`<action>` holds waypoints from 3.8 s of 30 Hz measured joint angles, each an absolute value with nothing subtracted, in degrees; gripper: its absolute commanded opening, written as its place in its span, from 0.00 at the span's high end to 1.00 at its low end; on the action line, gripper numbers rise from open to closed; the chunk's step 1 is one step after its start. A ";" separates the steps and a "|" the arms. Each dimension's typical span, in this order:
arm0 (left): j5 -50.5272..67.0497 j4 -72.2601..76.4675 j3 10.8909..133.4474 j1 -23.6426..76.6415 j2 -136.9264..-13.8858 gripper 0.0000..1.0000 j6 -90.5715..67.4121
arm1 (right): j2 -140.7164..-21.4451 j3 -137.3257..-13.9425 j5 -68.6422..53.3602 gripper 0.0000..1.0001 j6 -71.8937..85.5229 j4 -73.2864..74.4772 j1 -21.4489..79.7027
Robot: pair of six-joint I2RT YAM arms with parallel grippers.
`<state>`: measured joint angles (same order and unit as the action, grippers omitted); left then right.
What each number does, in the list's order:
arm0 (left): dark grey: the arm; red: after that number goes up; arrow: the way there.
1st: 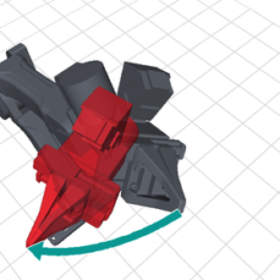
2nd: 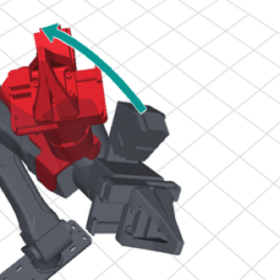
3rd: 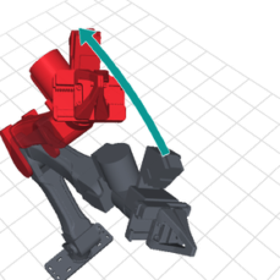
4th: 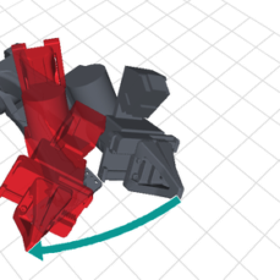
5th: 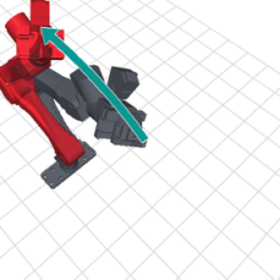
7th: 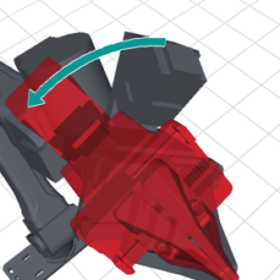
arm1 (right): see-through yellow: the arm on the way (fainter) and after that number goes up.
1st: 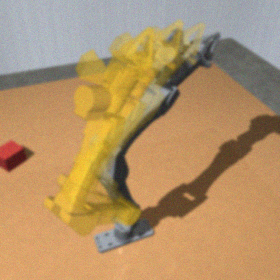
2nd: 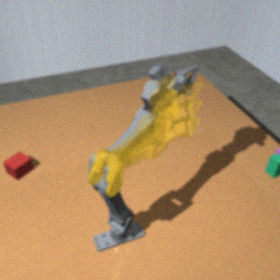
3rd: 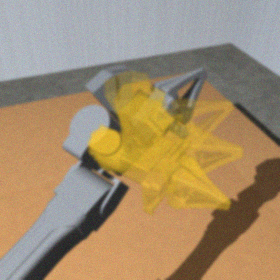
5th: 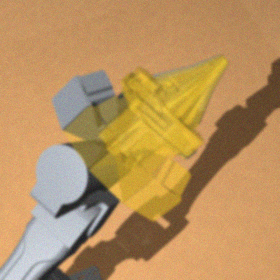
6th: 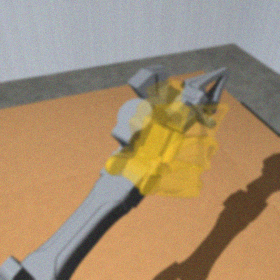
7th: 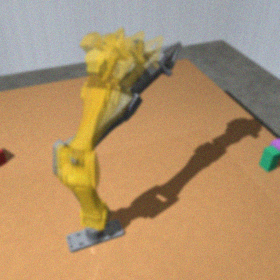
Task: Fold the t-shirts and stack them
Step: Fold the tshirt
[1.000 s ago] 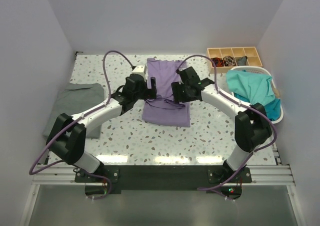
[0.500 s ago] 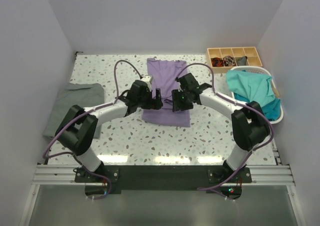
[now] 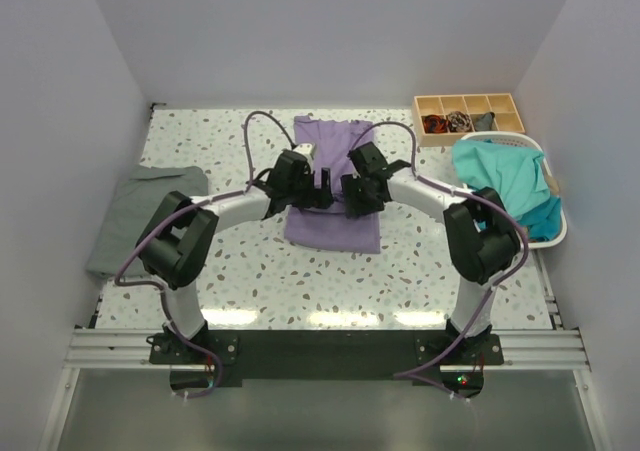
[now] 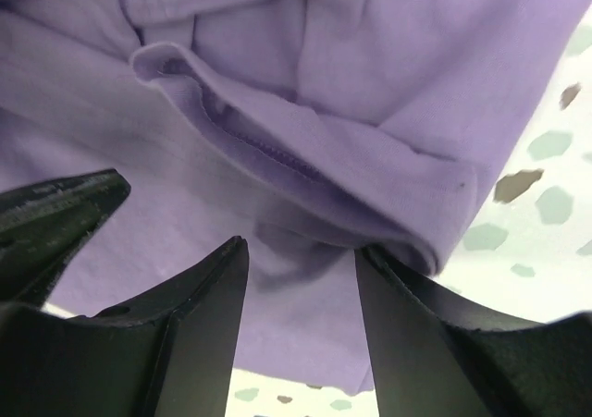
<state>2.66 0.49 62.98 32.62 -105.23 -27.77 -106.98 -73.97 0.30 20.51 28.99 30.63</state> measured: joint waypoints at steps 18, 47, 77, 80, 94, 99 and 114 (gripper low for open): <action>1.67 2.17 71.11 26.72 -108.77 0.02 -23.03 | -119.46 -87.72 4.56 0.44 18.04 27.09 24.05; 10.26 9.39 63.90 26.74 -110.48 0.04 -20.88 | -100.31 -68.38 -9.08 0.39 19.11 24.47 23.94; -1.74 14.57 33.47 28.45 -80.97 0.01 -25.04 | -88.68 -56.01 -6.81 0.36 19.53 23.42 23.99; -0.89 15.18 28.71 30.83 -80.79 0.01 -26.65 | -88.64 -52.80 -7.33 0.36 19.97 23.09 23.99; 0.36 26.02 23.62 32.16 -81.97 0.10 -30.92 | -88.64 -49.19 -8.84 0.46 22.04 20.51 23.99; 1.83 26.57 24.88 32.16 -83.92 0.26 -30.98 | -89.21 -49.19 -8.75 0.51 22.59 18.87 23.97; 3.57 21.65 25.98 34.22 -77.56 0.84 -33.28 | -89.60 -49.17 -11.60 1.00 23.40 17.52 23.97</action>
<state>3.57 21.65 25.98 34.22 -77.56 -33.28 -89.60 -49.17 -11.60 23.40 17.52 23.97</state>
